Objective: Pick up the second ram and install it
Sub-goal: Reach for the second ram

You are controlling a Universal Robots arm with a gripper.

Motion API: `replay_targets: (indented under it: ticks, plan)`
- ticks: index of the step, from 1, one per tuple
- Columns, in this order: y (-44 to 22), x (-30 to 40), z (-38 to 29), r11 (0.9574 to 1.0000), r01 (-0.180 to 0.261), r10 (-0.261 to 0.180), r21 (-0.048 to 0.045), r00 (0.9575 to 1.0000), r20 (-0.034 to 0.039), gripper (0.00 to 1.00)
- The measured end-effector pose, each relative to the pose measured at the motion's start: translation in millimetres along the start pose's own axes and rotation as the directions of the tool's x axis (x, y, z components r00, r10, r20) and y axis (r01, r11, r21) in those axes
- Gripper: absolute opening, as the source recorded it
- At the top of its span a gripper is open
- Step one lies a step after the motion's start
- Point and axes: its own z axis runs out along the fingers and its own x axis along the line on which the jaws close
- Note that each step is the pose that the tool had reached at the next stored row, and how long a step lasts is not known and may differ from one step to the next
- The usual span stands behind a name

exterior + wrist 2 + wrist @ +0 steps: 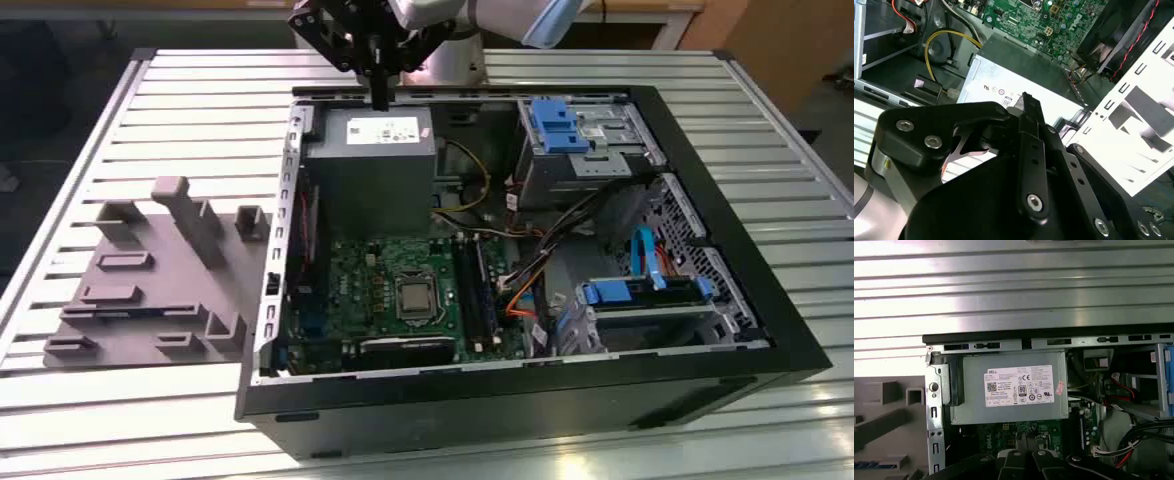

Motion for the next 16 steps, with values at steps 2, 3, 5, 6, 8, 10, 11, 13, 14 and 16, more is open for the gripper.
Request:
replay_targets:
  ticks: [2,3,5,6,8,10,11,13,14,16]
  plan:
    - [0.0,0.0,0.0,1.0000,0.000,0.000,0.0000,1.0000,0.0000,0.11]
    - [0.0,0.0,0.0,1.0000,0.000,0.000,-0.0001,1.0000,0.0000,0.11]
    - [0.0,0.1,0.0,1.0000,0.000,0.000,0.0000,1.0000,0.0000,0.11]
    - [0.0,0.4,0.0,1.0000,0.000,0.000,0.0000,1.0000,0.0000,0.11]
    - [0.0,0.8,0.0,1.0000,0.000,0.000,0.0000,1.0000,0.0000,0.11]
    - [-0.1,1.3,0.0,1.0000,0.000,0.000,0.0000,1.0000,0.0000,0.11]
    - [-0.1,1.6,0.0,1.0000,0.000,0.000,0.0000,1.0000,0.0000,0.11]
    - [-0.2,2.3,0.0,1.0000,0.000,0.000,-0.0001,1.0000,0.0000,0.11]
    - [-0.2,2.8,-0.1,1.0000,0.000,0.000,0.0000,1.0000,0.0000,0.11]
    - [-0.3,3.8,-0.1,1.0000,0.000,0.000,-0.0001,1.0000,0.0000,0.11]
